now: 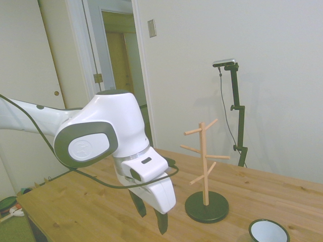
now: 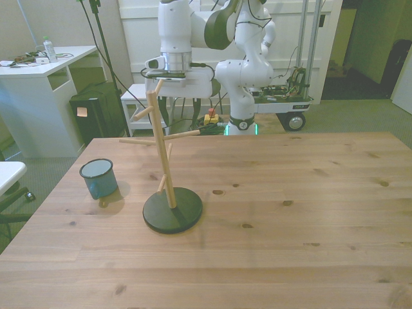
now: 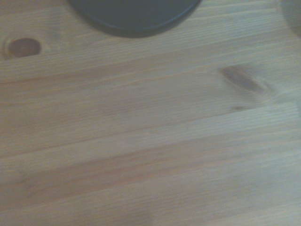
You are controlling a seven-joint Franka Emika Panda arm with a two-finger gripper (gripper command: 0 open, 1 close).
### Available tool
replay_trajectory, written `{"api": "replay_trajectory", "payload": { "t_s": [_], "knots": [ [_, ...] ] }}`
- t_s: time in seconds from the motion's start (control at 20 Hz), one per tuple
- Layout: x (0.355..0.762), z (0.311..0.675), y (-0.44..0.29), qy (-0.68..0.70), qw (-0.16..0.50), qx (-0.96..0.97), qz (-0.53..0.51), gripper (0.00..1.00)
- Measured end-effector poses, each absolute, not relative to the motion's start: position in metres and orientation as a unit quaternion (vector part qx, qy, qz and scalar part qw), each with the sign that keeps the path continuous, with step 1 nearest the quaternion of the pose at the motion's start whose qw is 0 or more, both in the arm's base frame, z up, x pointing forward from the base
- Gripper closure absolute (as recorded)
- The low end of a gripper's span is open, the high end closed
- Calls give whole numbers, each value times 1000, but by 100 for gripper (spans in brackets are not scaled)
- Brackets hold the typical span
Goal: Hang the mug
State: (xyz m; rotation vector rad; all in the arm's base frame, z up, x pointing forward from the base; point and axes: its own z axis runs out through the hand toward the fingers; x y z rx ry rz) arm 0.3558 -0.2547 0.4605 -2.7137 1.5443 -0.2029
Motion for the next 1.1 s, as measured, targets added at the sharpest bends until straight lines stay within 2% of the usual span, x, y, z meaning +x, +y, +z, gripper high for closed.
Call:
{"api": "replay_trajectory", "payload": {
  "t_s": [0.6,0.85,1.1],
  "knots": [
    [312,472,-382,544,7,-837,-62,0],
    [322,463,-393,547,1,-836,-53,0],
    [317,464,-400,555,2,-830,-56,0]
  ]
}}
